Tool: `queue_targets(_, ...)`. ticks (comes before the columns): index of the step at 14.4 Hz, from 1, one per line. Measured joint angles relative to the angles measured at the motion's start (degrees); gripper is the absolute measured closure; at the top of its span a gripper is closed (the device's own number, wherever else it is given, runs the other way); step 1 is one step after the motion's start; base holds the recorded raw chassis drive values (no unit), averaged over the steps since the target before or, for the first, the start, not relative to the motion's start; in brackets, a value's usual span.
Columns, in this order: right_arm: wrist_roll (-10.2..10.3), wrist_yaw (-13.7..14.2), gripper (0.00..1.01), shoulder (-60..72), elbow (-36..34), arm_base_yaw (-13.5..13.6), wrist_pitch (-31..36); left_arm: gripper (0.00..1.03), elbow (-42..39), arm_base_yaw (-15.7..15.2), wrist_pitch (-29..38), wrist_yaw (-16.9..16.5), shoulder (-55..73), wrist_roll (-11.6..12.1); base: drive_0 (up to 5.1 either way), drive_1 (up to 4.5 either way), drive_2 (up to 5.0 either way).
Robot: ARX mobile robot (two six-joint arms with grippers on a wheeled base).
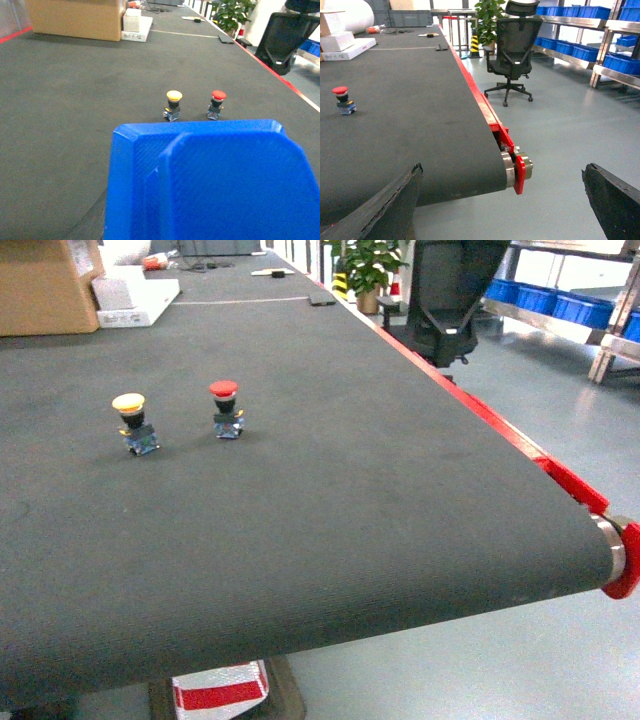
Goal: Pick blue part to blue bin on bottom shelf
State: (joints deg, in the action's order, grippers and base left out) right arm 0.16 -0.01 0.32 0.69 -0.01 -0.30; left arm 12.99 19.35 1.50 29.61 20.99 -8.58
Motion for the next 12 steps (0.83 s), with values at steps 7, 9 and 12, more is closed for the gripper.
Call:
queue_targets(7,0.00,0.02,0.03,0.00,0.00,0.00,-0.02,0.60,0.00,0.00,0.00,0.00,0.00,0.00,-1.6,-1.62,-1.6)
queue_targets(9,0.00,0.00,0.03,0.00,-0.02,0.00,0.00,0.60,0.00,0.00,0.02,0.00,0.00,-0.02,-1.6,-1.57,-1.6)
queue_targets(12,0.00,0.00,0.03,0.00,0.00,0.00,0.00,0.60,0.00,0.00,0.02,0.00,0.00,-0.02,-1.6,-1.62,-1.6)
